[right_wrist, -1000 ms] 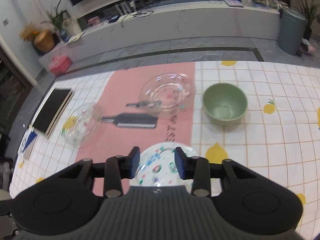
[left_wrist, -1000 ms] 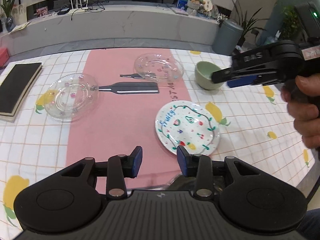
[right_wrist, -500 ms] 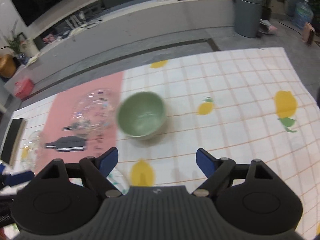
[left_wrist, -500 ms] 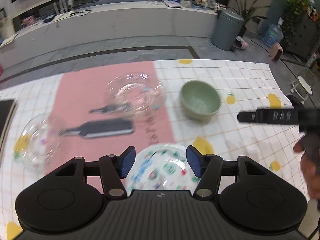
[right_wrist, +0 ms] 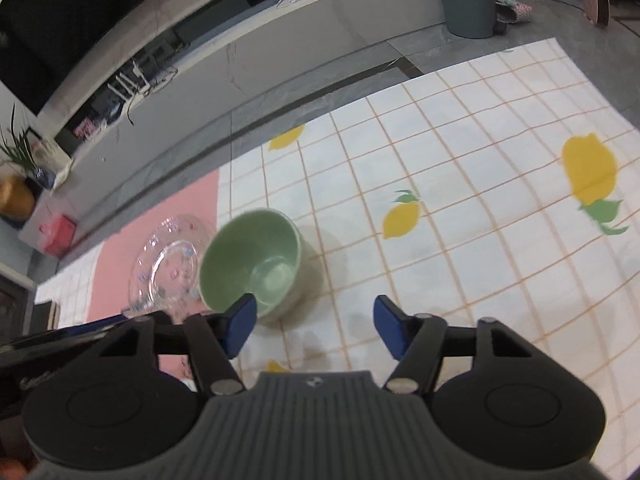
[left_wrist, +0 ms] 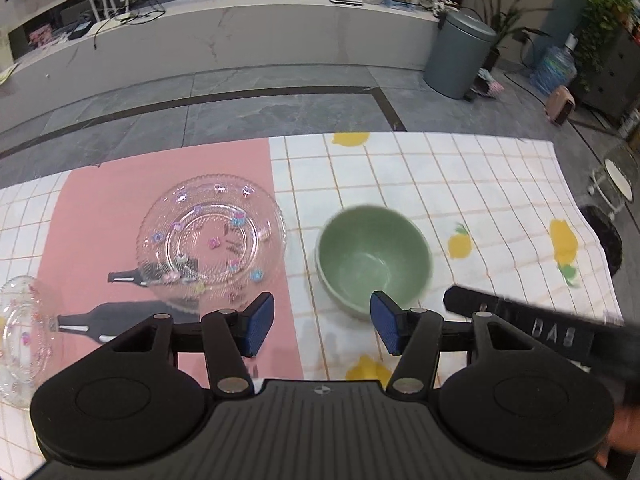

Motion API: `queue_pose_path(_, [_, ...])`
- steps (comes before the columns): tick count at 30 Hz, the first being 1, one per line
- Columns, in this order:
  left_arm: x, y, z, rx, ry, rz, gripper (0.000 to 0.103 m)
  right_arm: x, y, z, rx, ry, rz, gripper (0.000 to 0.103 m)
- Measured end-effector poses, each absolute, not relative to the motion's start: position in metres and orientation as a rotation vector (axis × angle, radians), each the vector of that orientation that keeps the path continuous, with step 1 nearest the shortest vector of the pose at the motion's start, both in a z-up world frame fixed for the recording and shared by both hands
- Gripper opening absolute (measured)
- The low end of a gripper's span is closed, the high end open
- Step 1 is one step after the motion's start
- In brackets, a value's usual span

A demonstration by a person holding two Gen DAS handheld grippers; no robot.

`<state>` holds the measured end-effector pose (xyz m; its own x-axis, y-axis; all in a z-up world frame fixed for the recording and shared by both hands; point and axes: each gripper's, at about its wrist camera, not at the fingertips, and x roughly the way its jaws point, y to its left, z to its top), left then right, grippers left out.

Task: Organize plates and bowls
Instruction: 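Move both tools toward the pale green bowl, then grip the rim of the pale green bowl with both tools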

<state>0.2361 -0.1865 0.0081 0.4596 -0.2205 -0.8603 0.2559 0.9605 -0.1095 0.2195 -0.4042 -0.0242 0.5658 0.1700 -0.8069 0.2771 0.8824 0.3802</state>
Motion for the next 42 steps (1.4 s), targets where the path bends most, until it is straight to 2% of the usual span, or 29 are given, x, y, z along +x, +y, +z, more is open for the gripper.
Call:
queue_pose_path(7, [0.258, -0.186, -0.016, -0.025, 1.065, -0.280, 0.064, 0.237, -0.390, -0.039, 0.544, 0.959, -0.088, 0.037])
queue_pose_path(16, [0.276, -0.190, -0.035, -0.024, 1.096, -0.267, 0.057, 0.255, -0.390, -0.063, 0.561, 0.970, -0.149, 0.035])
queue_pose_path(18, [0.279, -0.191, -0.039, -0.022, 1.106, -0.266, 0.051, 0.259, -0.389, -0.068, 0.563, 0.975, -0.155, 0.033])
queue_pose_path(20, [0.281, -0.190, -0.044, -0.023, 1.120, -0.270, 0.038, 0.262, -0.388, -0.071, 0.562, 0.978, -0.160, 0.030])
queue_pose_path(30, [0.278, -0.198, -0.055, -0.041, 1.115, -0.336, 0.016, 0.267, -0.385, -0.081, 0.575, 0.988, -0.132, 0.015])
queue_pose_path(42, [0.269, -0.198, -0.045, -0.019, 1.097, -0.314, 0.012, 0.263, -0.381, -0.077, 0.587, 1.015, -0.129, 0.013])
